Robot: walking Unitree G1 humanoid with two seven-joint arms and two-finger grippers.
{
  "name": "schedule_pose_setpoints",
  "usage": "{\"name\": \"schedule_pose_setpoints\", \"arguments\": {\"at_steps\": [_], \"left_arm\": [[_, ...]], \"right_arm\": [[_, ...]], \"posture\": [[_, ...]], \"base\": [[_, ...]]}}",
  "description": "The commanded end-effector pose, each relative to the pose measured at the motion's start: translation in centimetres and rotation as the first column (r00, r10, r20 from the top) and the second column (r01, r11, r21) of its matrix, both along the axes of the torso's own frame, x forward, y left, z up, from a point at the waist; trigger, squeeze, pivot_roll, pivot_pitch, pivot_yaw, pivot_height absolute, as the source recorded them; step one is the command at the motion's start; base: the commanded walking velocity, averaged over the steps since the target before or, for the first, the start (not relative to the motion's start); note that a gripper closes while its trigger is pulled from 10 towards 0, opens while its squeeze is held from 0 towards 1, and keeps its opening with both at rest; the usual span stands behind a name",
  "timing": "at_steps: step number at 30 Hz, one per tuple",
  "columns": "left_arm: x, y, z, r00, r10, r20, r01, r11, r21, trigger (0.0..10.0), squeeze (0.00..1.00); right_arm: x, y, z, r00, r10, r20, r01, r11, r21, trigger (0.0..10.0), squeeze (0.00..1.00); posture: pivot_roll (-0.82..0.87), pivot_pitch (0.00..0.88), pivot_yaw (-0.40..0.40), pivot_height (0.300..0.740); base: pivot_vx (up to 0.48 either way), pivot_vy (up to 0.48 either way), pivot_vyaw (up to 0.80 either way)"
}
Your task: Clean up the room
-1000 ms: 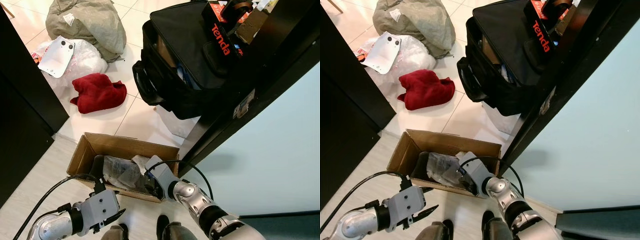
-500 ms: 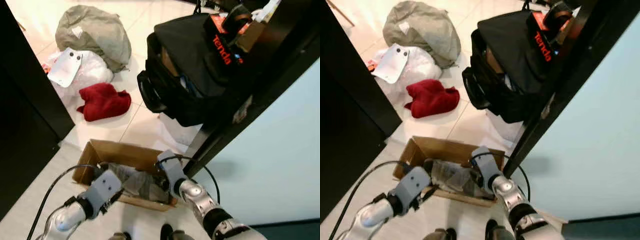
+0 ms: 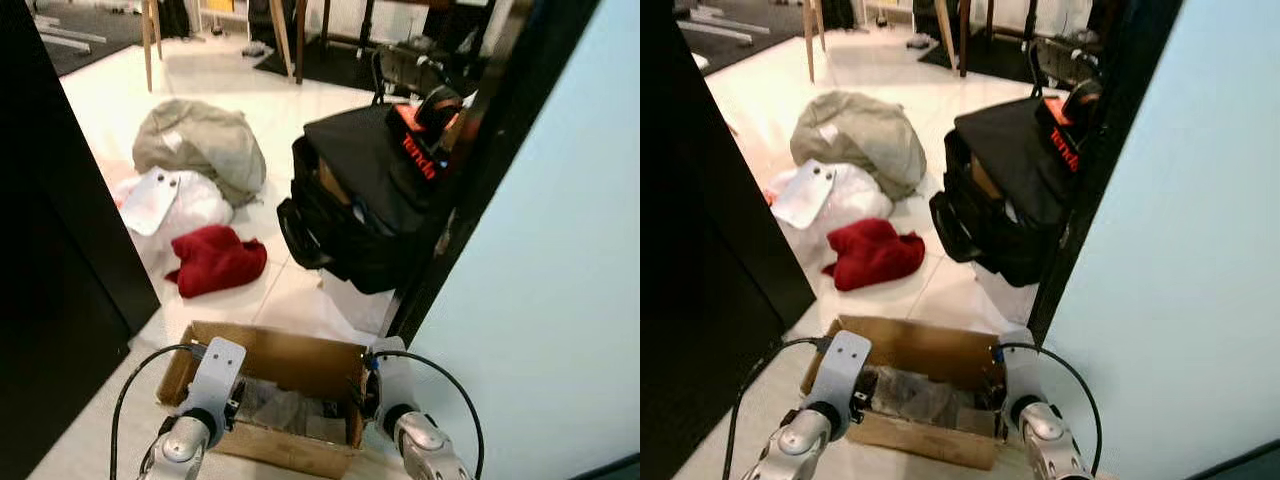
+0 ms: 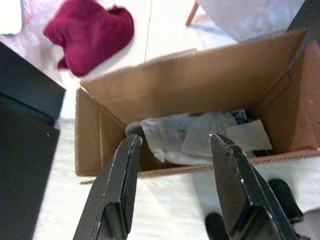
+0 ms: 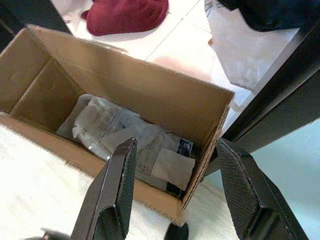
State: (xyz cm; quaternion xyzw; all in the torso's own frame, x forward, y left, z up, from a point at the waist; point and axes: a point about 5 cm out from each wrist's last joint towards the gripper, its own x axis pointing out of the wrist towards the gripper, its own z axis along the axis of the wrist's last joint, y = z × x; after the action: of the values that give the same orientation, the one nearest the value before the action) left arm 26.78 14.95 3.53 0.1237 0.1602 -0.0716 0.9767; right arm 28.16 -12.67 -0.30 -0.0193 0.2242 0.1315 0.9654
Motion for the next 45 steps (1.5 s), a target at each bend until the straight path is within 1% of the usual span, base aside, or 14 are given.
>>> {"name": "schedule_pose_setpoints", "arguments": {"at_steps": [1,4,5,7,12,15,20,22,29,36,41,44,45], "left_arm": [[-0.3,-0.2,-0.6,1.000,0.004,-0.023,-0.004,1.000,0.003,10.0,0.00],[-0.7,0.2,-1.0,0.998,0.037,-0.049,-0.036,0.999,0.034,10.0,0.00],[-0.7,0.2,-1.0,0.998,0.037,-0.049,-0.036,0.999,0.034,10.0,0.00],[-1.2,0.6,-1.4,0.995,0.080,-0.065,-0.078,0.996,0.037,10.0,0.00],[-1.5,0.6,-1.5,0.993,0.096,-0.065,-0.094,0.995,0.034,10.0,0.00],[-1.7,0.5,-1.6,0.994,0.094,-0.063,-0.091,0.995,0.051,10.0,0.00],[-1.7,0.3,-1.5,0.993,0.103,-0.053,-0.101,0.994,0.041,10.0,0.00],[-1.6,0.2,-1.4,0.994,0.099,-0.050,-0.098,0.994,0.040,10.0,0.00],[-1.7,0.1,-1.1,0.994,0.098,-0.046,-0.097,0.995,0.036,10.0,0.00],[-2.3,-0.1,-1.2,0.997,0.060,-0.055,-0.059,0.998,0.026,10.0,0.00],[-2.7,-0.2,-1.4,0.997,0.038,-0.070,-0.035,0.999,0.038,10.0,0.00],[-3.2,-0.1,-1.8,0.995,0.023,-0.096,-0.020,0.999,0.030,10.0,0.00],[-3.5,-0.1,-1.9,0.995,0.001,-0.102,0.002,1.000,0.025,10.0,0.00]], "right_arm": [[-0.8,-0.1,-0.8,1.000,-0.005,-0.028,0.005,1.000,-0.001,10.0,0.00],[-1.3,-0.1,-0.9,0.999,-0.005,-0.036,0.005,1.000,0.000,10.0,0.00],[-1.3,-0.1,-0.9,0.999,-0.005,-0.036,0.005,1.000,0.000,10.0,0.00],[-1.5,-0.1,-0.8,0.999,-0.007,-0.039,0.007,1.000,-0.003,10.0,0.00],[-1.6,-0.2,-0.8,0.999,-0.008,-0.053,0.007,1.000,-0.009,10.0,0.00],[-1.7,-0.1,-1.0,0.997,0.003,-0.074,-0.004,1.000,-0.014,10.0,0.00],[-1.9,-0.1,-1.2,0.995,0.017,-0.095,-0.020,0.999,-0.029,10.0,0.00],[-2.1,-0.1,-1.5,0.991,0.019,-0.132,-0.022,1.000,-0.019,10.0,0.00],[-2.6,-0.1,-1.8,0.985,0.030,-0.169,-0.036,0.999,-0.028,10.0,0.00],[-3.2,-0.1,-2.0,0.979,0.041,-0.201,-0.047,0.999,-0.026,10.0,0.00],[-3.4,-0.3,-2.0,0.978,0.047,-0.205,-0.058,0.997,-0.048,10.0,0.00],[-3.6,-0.6,-2.0,0.978,0.027,-0.207,-0.039,0.998,-0.054,10.0,0.00],[-3.6,-0.6,-2.0,0.978,0.024,-0.209,-0.037,0.998,-0.055,10.0,0.00]], "posture": [[0.02,0.075,-0.007,0.721],[0.02,0.082,-0.015,0.721],[0.02,0.082,-0.015,0.721],[0.03,0.092,-0.024,0.721],[0.03,0.098,-0.033,0.721],[0.03,0.104,-0.038,0.721],[0.02,0.116,-0.046,0.721],[0.02,0.119,-0.046,0.721],[0.02,0.134,-0.046,0.721],[0.02,0.146,-0.043,0.721],[0.02,0.155,-0.039,0.721],[0.01,0.157,-0.037,0.721],[0.01,0.157,-0.037,0.721]], "base": [[0.000,0.000,0.00],[0.000,0.000,0.00],[0.000,0.000,0.00],[0.000,0.000,0.00],[0.000,0.000,0.00],[0.000,0.000,-0.80],[0.000,0.000,-0.80],[0.000,0.000,-0.80],[0.000,0.000,-0.80],[0.000,0.000,-0.80],[0.000,0.000,-0.80],[0.000,0.000,-0.80],[0.000,0.000,-0.80]]}}
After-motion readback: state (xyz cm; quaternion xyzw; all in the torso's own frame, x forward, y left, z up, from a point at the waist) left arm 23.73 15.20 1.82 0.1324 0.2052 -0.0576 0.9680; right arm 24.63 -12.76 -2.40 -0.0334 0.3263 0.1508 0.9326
